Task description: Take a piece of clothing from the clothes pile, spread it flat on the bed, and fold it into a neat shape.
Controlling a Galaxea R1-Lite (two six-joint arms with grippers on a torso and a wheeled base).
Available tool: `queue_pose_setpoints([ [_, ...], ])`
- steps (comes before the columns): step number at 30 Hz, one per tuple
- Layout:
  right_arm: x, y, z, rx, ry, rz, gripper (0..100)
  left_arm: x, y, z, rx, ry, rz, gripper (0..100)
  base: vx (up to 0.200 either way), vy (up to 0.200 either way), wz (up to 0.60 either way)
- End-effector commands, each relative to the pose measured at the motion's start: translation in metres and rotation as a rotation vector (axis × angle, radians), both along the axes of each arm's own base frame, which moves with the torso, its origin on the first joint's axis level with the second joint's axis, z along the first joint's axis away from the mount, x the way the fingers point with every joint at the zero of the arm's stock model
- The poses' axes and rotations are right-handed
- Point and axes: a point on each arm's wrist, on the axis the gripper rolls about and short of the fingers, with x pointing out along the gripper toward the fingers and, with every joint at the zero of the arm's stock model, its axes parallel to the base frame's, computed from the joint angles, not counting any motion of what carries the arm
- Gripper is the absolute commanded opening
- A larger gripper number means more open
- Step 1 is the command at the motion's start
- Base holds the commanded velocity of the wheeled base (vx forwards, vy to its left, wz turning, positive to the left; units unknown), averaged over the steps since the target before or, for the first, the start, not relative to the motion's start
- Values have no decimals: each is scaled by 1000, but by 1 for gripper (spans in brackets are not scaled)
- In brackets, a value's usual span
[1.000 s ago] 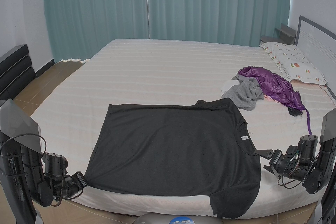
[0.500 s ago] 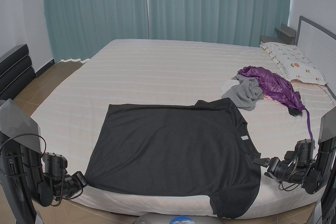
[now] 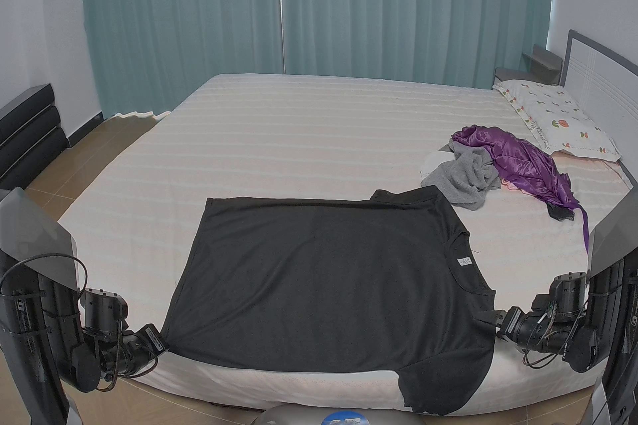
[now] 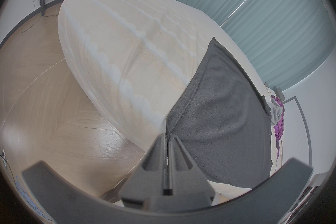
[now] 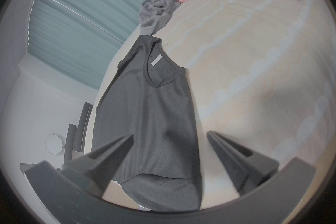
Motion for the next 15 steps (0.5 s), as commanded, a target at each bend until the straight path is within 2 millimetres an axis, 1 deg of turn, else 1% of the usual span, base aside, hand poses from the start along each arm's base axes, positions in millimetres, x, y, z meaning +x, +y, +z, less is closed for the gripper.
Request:
queue_pose_setpoints([
  [1,-3,-1,-6,-5,31,-7,0,-5,0,-1,0,18,0,0,0,0,0],
  [7,-3,-5,0,-25,4,-37,0,-5,0,-1,-1,20,1,0,0,0,0],
  [15,-4,-7,-1,-52,11,-51,0,-5,0,-1,-2,20,-2,0,0,0,0],
])
